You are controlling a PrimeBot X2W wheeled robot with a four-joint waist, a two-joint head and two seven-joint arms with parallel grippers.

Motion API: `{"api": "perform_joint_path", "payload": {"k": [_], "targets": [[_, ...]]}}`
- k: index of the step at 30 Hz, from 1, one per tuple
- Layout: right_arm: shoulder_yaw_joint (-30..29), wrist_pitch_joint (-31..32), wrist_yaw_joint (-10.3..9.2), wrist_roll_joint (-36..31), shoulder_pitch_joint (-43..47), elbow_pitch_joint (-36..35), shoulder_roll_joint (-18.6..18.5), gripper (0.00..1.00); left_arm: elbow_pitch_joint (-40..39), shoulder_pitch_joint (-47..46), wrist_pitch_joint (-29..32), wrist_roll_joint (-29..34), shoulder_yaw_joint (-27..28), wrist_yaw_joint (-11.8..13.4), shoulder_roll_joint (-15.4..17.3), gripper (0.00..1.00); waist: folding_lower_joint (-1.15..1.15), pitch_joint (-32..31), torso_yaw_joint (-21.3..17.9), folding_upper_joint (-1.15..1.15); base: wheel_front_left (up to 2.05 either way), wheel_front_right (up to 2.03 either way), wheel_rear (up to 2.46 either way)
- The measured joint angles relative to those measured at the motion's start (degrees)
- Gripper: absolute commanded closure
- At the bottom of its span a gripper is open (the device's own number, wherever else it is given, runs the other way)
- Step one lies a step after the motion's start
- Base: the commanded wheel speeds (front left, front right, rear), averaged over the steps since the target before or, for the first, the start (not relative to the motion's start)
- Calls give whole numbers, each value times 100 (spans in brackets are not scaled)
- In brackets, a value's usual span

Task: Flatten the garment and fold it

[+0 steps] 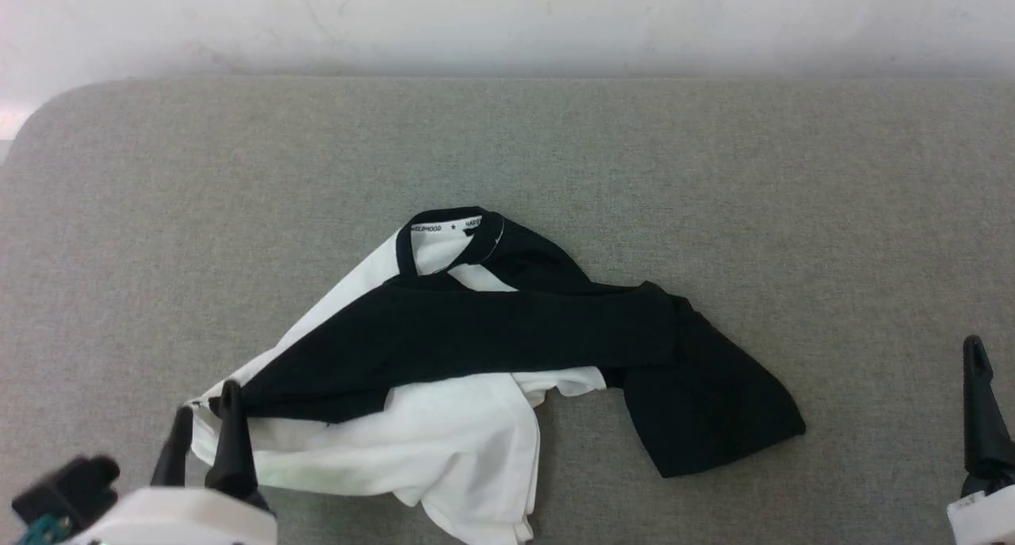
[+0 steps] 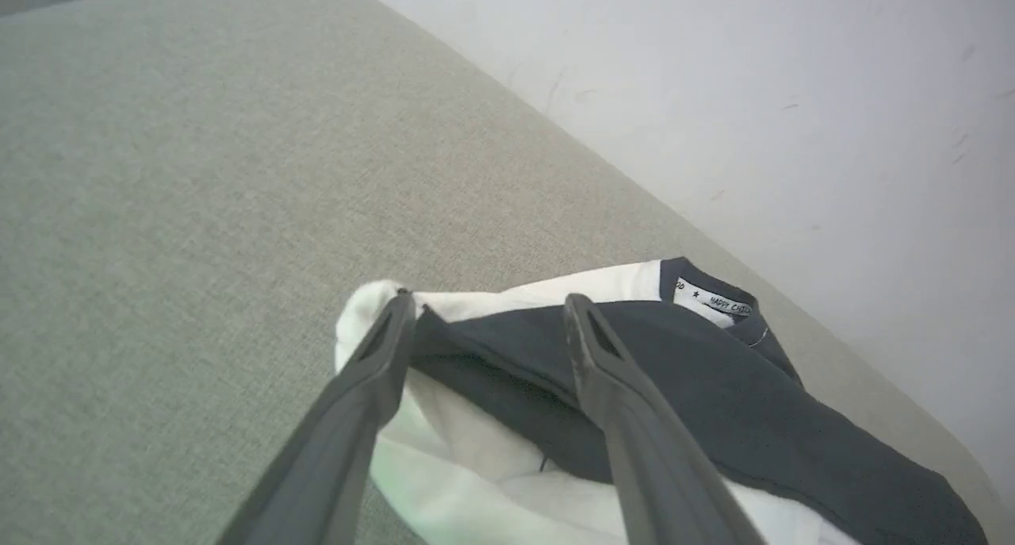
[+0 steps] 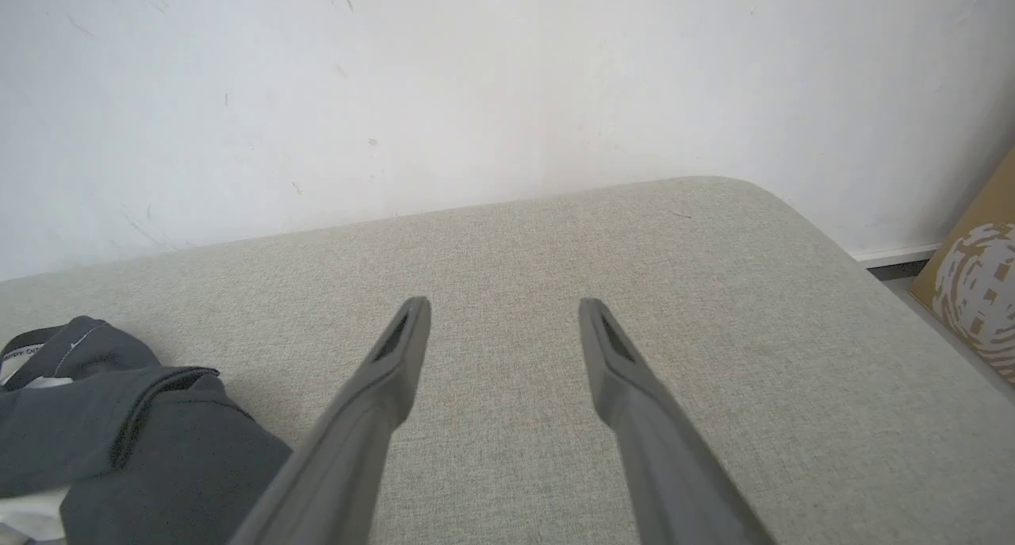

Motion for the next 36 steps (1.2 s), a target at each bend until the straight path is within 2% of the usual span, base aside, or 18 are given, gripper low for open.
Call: {"api": "perform_joint_path", "payload": {"k": [4, 7, 10, 15, 18, 24, 29, 30, 31, 32, 36], "targets": [[-8, 41, 0, -1, -5, -53, 0, 0, -426, -350, 18, 755, -435, -96, 426, 0, 0, -17, 54, 0, 0, 0, 0], [11, 69, 0, -2, -5, -57, 2, 0, -691, -797, 330, 1292, -1002, -243, 710, 0, 0, 5, 76, 0, 0, 0, 0], [43, 69, 0, -1, -6, -54, 1, 0, -715, -1360, 825, 1699, -1742, -580, 878, 0, 0, 54, 71, 0, 0, 0, 0], [158, 67, 0, 0, -62, -58, 3, 0, -296, -2348, 1752, 2178, -3069, -1465, 1015, 0, 1, 200, 7, 0, 0, 0, 0], [153, 64, 0, 0, -97, -63, 2, 0, 55, -2798, 2141, 2312, -3610, -1734, 1050, 0, 1, 325, -62, 0, 0, 0, 0], [146, 43, 0, 0, -177, -62, 1, 0, 792, -3532, 2326, 2526, -4216, -1855, 1315, 0, 1, 642, -236, 0, 0, 0, 0], [169, -14, 0, 0, -254, -43, 2, 0, 1335, -3872, 2356, 2637, -4548, -1859, 1484, 0, 2, 866, -387, 0, 0, 0, 0], [169, -32, 0, 0, -274, -36, 2, 0, 1385, -3904, 2310, 2603, -4557, -1860, 1467, 25, 2, 896, -416, 0, 0, 0, 0], [168, -34, 0, 0, -281, -27, 2, 0, 1424, -3929, 2274, 2573, -4558, -1860, 1450, 71, 2, 919, -440, 0, 0, 0, 0], [163, -36, 0, 0, -282, -18, 2, 0, 1440, -3941, 2215, 2536, -4545, -1860, 1421, 100, 2, 936, -457, 0, 0, 0, 0], [163, -37, 0, -2, -286, 26, 2, 0, 1436, -3966, 2071, 2326, -4473, -1853, 1289, 100, 1, 907, -446, 0, 0, 0, 0]]}}
